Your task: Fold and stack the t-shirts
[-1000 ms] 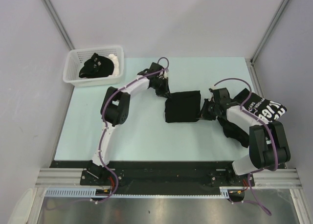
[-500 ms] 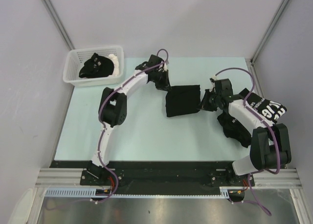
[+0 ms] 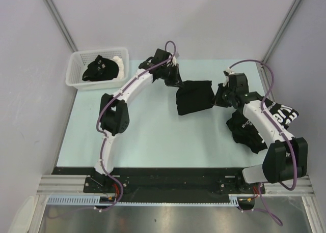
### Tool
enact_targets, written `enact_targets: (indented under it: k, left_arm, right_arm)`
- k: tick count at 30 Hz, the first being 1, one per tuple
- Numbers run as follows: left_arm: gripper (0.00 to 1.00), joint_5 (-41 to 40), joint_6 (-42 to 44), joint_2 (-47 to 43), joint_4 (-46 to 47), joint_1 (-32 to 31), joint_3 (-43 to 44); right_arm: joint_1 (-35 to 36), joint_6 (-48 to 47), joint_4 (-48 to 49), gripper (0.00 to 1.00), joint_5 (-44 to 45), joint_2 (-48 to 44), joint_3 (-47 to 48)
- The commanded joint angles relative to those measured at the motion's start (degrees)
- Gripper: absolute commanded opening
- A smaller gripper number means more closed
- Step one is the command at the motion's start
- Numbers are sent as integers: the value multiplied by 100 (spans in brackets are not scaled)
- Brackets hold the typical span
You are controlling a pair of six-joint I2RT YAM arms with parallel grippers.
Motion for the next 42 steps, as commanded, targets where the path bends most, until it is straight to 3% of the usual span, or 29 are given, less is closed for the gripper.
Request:
enact_targets:
  k: [1,15,29,42]
  left_arm:
    - [0,386,-246,-642,201,-302,500]
    - [0,457,-915,-624,465,-1040,1414]
    - [0,97,-616,-985,166,-1620,1239]
    - [0,140,-721,-712,306,-1796,1476]
  right_arm:
    - [-39,-270,-147,0,419,-343,554]
    - [-118,-920,-964,0,1622,-1265,1108]
    - [-180,-1255,-2281,0,2765,-2470,1460]
    - [-206,-1378,-3337,0,3864,-3314,1592]
